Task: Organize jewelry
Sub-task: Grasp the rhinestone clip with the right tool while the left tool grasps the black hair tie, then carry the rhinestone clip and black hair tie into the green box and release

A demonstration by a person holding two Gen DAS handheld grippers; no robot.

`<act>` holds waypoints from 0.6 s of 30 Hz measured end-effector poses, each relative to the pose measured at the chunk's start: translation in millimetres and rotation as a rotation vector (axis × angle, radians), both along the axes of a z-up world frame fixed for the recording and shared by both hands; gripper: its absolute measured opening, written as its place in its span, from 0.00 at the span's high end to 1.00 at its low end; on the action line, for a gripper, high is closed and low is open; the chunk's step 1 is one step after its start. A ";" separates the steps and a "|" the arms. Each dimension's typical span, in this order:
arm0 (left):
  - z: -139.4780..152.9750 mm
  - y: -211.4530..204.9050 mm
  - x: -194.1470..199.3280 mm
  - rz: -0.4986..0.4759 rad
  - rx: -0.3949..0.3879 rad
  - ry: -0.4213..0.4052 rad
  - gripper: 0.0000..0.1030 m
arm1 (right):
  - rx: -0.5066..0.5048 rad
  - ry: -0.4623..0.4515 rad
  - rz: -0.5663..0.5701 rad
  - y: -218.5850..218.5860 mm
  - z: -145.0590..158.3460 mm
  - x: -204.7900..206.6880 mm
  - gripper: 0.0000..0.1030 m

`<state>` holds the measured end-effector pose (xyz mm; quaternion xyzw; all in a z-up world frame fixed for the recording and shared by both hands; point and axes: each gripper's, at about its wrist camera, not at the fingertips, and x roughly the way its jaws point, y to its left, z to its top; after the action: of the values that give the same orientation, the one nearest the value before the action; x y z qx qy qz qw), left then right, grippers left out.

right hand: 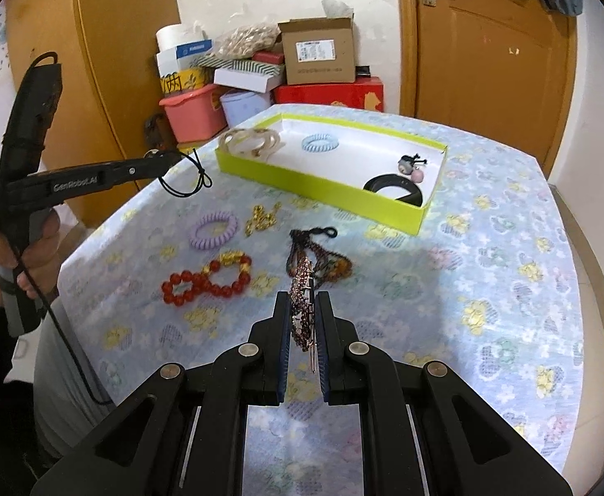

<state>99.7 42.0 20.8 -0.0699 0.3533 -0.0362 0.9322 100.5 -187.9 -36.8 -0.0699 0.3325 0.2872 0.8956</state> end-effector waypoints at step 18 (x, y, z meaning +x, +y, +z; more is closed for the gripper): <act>14.7 -29.3 63.9 -0.075 0.034 -0.006 0.84 | 0.001 -0.069 -0.027 4.5 32.3 47.3 0.89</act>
<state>163.7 12.7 35.4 -0.0407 0.3533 -0.0652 0.9324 147.7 -183.4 -4.6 -0.0748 0.3023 0.2727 0.9103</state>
